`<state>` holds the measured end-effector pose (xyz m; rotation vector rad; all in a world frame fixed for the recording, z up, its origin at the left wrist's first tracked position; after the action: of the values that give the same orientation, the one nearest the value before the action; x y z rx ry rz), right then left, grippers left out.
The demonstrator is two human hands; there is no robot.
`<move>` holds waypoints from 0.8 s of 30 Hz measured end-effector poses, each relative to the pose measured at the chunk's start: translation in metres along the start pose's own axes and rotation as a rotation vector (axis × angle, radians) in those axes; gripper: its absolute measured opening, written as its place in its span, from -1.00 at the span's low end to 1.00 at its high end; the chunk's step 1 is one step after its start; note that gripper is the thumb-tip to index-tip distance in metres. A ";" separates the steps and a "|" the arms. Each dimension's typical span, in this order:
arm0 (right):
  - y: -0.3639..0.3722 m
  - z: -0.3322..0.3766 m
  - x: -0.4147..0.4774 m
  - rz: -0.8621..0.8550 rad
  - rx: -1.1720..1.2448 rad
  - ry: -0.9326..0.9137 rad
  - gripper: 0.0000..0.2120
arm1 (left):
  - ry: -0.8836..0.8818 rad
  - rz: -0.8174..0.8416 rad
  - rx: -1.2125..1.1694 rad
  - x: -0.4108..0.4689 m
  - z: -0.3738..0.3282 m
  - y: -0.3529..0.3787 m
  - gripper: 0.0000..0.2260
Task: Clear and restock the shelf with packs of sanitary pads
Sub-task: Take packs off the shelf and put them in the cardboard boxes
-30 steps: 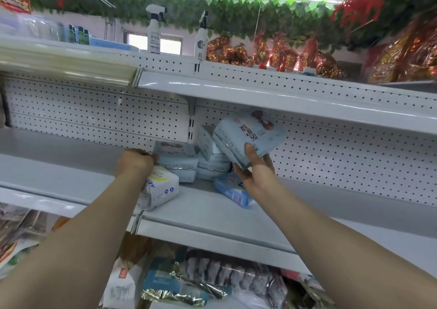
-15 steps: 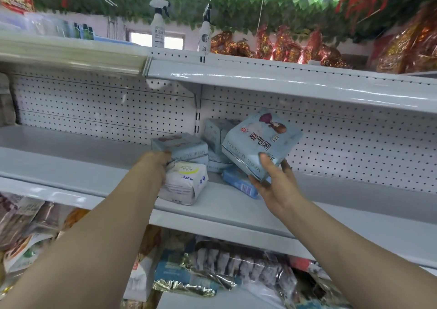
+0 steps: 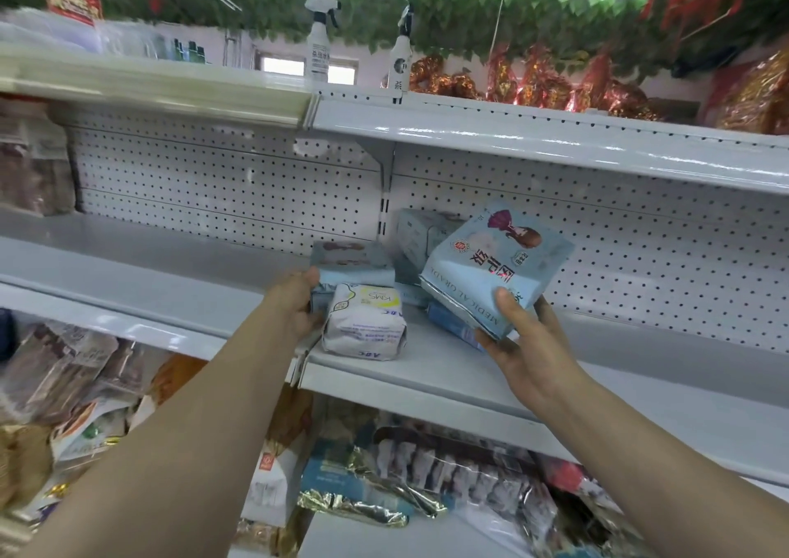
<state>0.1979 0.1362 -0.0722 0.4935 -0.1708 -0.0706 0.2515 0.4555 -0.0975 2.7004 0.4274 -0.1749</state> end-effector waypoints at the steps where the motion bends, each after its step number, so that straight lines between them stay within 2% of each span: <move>1: 0.000 0.000 -0.001 -0.001 0.000 0.001 -0.46 | 0.022 -0.014 -0.032 0.000 0.001 -0.002 -0.84; 3: 0.000 -0.001 -0.002 0.000 0.003 0.004 -0.46 | 0.046 -0.041 -0.116 0.001 0.003 -0.008 -0.78; 11: -0.002 -0.006 -0.009 0.014 0.010 0.020 -0.54 | 0.225 -0.290 -0.245 -0.020 -0.004 -0.044 -0.88; 18: 0.001 -0.009 -0.009 -0.006 0.029 0.050 -0.53 | 0.299 -0.354 -0.285 -0.052 -0.015 -0.070 -0.81; 24: 0.000 -0.011 -0.021 0.015 0.036 0.094 -0.55 | 0.355 -0.352 -0.289 -0.088 -0.018 -0.077 -0.85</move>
<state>0.1790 0.1443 -0.0850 0.5304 -0.0841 -0.0293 0.1441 0.5063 -0.0937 2.3512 0.9541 0.2564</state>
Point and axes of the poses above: each hand's wrist, its own x-axis towards the middle knuckle, its own y-axis out of the palm, z = x × y, the point moved 8 cm from there along x, towards the middle knuckle, and after that the axes turned 1 degree about z, right-handed, at the moved point
